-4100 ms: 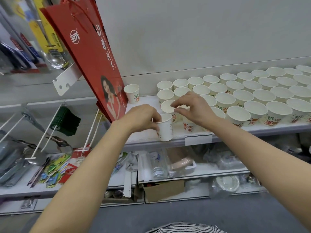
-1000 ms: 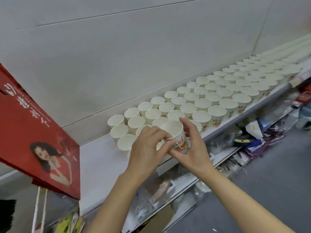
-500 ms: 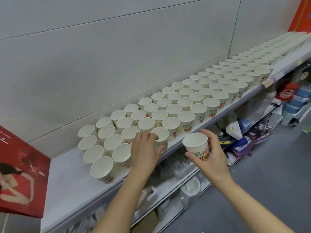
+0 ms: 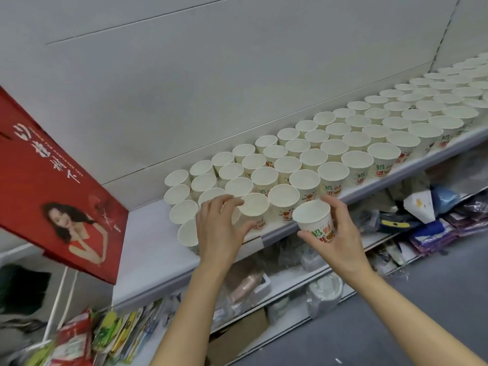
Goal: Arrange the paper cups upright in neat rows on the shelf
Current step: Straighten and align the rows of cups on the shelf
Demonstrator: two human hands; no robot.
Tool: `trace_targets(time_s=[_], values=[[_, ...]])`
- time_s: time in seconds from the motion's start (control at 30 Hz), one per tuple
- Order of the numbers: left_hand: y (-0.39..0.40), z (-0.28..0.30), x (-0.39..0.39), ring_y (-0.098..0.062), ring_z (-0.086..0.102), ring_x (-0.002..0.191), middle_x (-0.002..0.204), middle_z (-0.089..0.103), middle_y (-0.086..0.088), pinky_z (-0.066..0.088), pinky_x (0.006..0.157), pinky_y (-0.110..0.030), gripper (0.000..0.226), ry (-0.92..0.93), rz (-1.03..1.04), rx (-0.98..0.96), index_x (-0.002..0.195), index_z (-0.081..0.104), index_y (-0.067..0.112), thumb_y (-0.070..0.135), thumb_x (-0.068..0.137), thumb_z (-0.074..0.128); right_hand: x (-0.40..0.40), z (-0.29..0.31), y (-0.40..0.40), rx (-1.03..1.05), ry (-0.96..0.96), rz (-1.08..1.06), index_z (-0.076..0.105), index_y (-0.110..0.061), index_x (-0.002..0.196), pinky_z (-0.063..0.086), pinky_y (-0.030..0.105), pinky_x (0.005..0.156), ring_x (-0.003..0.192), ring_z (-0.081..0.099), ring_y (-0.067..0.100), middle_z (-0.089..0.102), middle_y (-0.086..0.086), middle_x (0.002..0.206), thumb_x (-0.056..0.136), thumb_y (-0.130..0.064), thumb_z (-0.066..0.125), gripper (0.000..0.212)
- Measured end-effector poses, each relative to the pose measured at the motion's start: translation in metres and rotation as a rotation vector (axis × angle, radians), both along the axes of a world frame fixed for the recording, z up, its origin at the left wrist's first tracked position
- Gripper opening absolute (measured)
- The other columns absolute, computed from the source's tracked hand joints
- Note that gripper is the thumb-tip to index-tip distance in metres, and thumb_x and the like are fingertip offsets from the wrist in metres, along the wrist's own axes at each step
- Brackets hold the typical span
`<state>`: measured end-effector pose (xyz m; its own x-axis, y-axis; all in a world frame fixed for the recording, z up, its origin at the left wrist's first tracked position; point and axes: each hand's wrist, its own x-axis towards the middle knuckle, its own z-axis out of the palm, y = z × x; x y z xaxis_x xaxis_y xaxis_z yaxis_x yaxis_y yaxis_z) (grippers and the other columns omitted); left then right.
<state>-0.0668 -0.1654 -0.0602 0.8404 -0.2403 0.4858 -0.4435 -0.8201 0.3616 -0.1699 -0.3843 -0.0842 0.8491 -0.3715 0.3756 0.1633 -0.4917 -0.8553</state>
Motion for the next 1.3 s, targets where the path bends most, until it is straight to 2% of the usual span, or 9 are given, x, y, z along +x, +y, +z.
trace_targets(time_s=[0.1, 0.17, 0.3, 0.4, 0.6, 0.73, 0.9, 1.17, 1.3], values=[[0.025, 0.009, -0.003, -0.018, 0.045, 0.112, 0.120, 0.059, 0.011, 0.029, 0.086, -0.026, 0.043, 0.057, 0.077, -0.004, 0.109, 0.065, 0.031, 0.045, 0.071, 0.080, 0.004, 0.000, 0.013, -0.007, 0.005, 0.004, 0.040, -0.027, 0.132, 0.045, 0.037, 0.098, 0.121, 0.047, 0.008, 0.047, -0.014, 0.131, 0.067, -0.027, 0.085, 0.079], [0.047, 0.007, -0.010, -0.019, 0.044, 0.111, 0.119, 0.058, 0.009, 0.025, 0.083, -0.025, 0.046, 0.072, 0.148, -0.029, 0.111, 0.064, 0.029, 0.045, 0.072, 0.080, 0.004, -0.001, 0.021, 0.001, 0.007, -0.005, 0.040, -0.027, 0.131, 0.043, 0.028, 0.096, 0.120, 0.047, 0.008, 0.048, -0.013, 0.131, 0.067, -0.025, 0.085, 0.078], [0.085, -0.010, -0.020, -0.021, 0.046, 0.113, 0.126, 0.053, 0.002, 0.036, 0.093, -0.031, 0.065, 0.171, 0.228, -0.096, 0.120, 0.057, 0.024, 0.043, 0.066, 0.085, 0.007, -0.002, 0.046, 0.027, 0.023, 0.011, 0.040, -0.027, 0.132, 0.036, 0.008, 0.092, 0.120, 0.046, 0.004, 0.048, -0.012, 0.131, 0.067, -0.021, 0.085, 0.079], [0.092, -0.019, -0.021, -0.018, 0.047, 0.113, 0.126, 0.047, 0.004, 0.042, 0.097, -0.035, 0.070, 0.211, 0.211, -0.185, 0.121, 0.051, 0.025, 0.044, 0.064, 0.087, 0.010, 0.000, 0.066, 0.035, 0.034, 0.050, 0.039, -0.031, 0.133, 0.039, 0.013, 0.092, 0.118, 0.045, -0.001, 0.048, -0.015, 0.130, 0.069, -0.021, 0.083, 0.078], [0.099, -0.026, -0.017, -0.012, 0.048, 0.113, 0.119, 0.043, 0.013, 0.049, 0.089, -0.034, 0.048, 0.258, 0.159, -0.280, 0.101, 0.054, 0.032, 0.044, 0.067, 0.085, 0.016, 0.005, 0.099, 0.037, 0.036, 0.112, 0.038, -0.033, 0.132, 0.040, 0.017, 0.094, 0.120, 0.045, -0.002, 0.046, -0.022, 0.131, 0.072, -0.021, 0.081, 0.076], [0.099, -0.027, -0.016, -0.009, 0.052, 0.106, 0.111, 0.047, 0.017, 0.042, 0.077, -0.025, 0.042, 0.280, 0.127, -0.345, 0.095, 0.054, 0.033, 0.044, 0.067, 0.084, 0.019, 0.003, 0.114, 0.033, 0.048, 0.112, 0.038, -0.032, 0.133, 0.040, 0.015, 0.091, 0.118, 0.046, -0.003, 0.048, -0.019, 0.128, 0.071, -0.020, 0.082, 0.076], [0.095, -0.024, -0.017, -0.007, 0.053, 0.098, 0.106, 0.051, 0.017, 0.042, 0.071, -0.025, 0.044, 0.324, 0.137, -0.362, 0.095, 0.054, 0.032, 0.051, 0.066, 0.081, 0.020, 0.003, 0.128, 0.037, 0.057, 0.098, 0.037, -0.033, 0.133, 0.040, 0.006, 0.087, 0.115, 0.045, -0.008, 0.045, -0.026, 0.126, 0.071, -0.022, 0.082, 0.077], [0.092, -0.022, -0.013, -0.007, 0.053, 0.094, 0.105, 0.051, 0.016, 0.041, 0.067, -0.024, 0.043, 0.314, 0.096, -0.363, 0.093, 0.053, 0.030, 0.049, 0.067, 0.081, 0.019, 0.003, 0.145, 0.089, 0.043, 0.084, 0.040, -0.033, 0.130, 0.045, 0.013, 0.086, 0.111, 0.050, -0.006, 0.048, -0.033, 0.119, 0.070, -0.016, 0.082, 0.075], [0.093, -0.025, -0.011, -0.007, 0.054, 0.093, 0.102, 0.051, 0.016, 0.043, 0.067, -0.024, 0.039, 0.295, 0.080, -0.376, 0.088, 0.053, 0.029, 0.048, 0.068, 0.081, 0.019, 0.004, 0.148, 0.107, 0.049, 0.078, 0.040, -0.033, 0.130, 0.046, 0.016, 0.088, 0.113, 0.050, -0.003, 0.050, -0.029, 0.121, 0.071, -0.017, 0.081, 0.074]])
